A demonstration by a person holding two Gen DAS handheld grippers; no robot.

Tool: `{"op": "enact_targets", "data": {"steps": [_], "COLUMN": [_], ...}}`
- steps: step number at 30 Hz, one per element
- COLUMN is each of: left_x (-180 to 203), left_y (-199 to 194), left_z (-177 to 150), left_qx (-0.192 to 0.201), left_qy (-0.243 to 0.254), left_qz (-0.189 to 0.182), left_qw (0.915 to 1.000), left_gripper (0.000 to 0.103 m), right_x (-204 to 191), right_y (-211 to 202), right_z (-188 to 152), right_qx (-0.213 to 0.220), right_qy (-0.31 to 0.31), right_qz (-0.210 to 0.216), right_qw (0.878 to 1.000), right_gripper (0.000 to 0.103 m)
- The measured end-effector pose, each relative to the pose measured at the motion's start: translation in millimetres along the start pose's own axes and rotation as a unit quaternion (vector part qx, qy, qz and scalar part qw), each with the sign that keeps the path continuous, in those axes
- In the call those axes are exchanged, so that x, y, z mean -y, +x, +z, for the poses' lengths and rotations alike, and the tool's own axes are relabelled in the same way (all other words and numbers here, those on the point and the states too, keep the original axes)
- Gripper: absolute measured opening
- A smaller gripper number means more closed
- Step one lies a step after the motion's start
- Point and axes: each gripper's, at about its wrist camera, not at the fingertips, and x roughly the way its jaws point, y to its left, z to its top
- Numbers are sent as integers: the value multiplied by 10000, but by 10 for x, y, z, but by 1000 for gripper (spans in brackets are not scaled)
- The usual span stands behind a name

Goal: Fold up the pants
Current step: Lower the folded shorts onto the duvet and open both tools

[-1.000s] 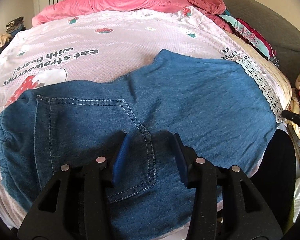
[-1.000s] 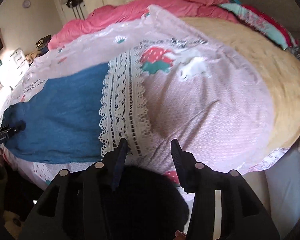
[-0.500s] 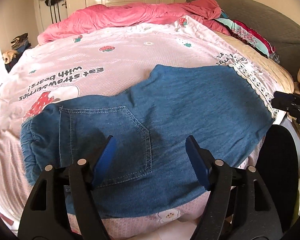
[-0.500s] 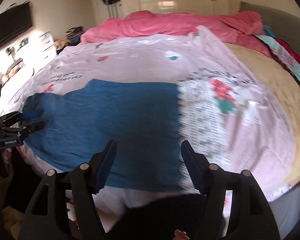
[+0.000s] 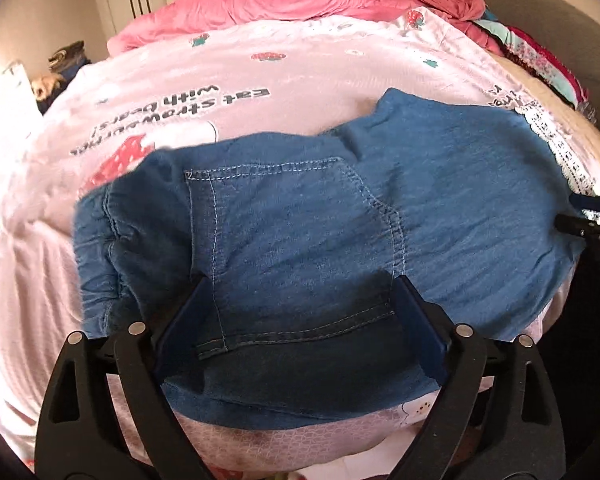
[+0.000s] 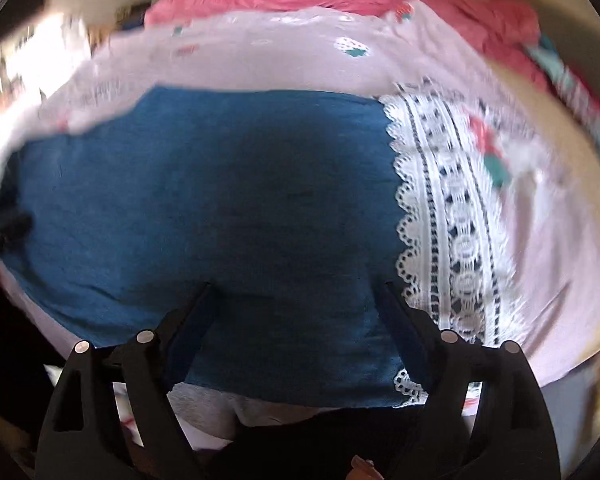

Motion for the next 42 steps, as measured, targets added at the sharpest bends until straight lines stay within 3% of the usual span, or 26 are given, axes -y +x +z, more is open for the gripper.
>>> {"op": "enact_targets", "data": {"steps": [7,12,15,20,25,30,36,42], "left_x": [27,72,84,168,142,-75,-50,-37], "left_y": [-12,-112,-269,-388,74,461,466,175], "left_z": [-11,-15,28,398,714,630,585,555], "left_qx": [51,92,296,679,254,-230,-126,214], "left_qy": [40,33,-41,-43,-207,-490,-364,-579], "left_qz": [47,-11,-230,-696,-1049,-730,-658,-724], "left_qw": [10000,10000,9993,9953,9939,9959,9971,9955], "left_gripper": [85,86,86,87,87,86,86,86], "right_x": [6,102,193,317,269,302,314,373], "right_y": [-26,-309,-476,-596,-620,-601,-337,-537], "right_z": [-17,-78,-133,-190,-217,-203,-211,-307], "right_qx": [126,575,776,875,873,886,471,850], "right_qy": [-10,282,425,700,679,771,892,867], "right_qz": [14,307,324,377,425,461,296,299], "right_qw": [9999,9975,9956,9930,9930,9920,9945,9921], "right_gripper": [83,83,85,85,85,86,91,91]}}
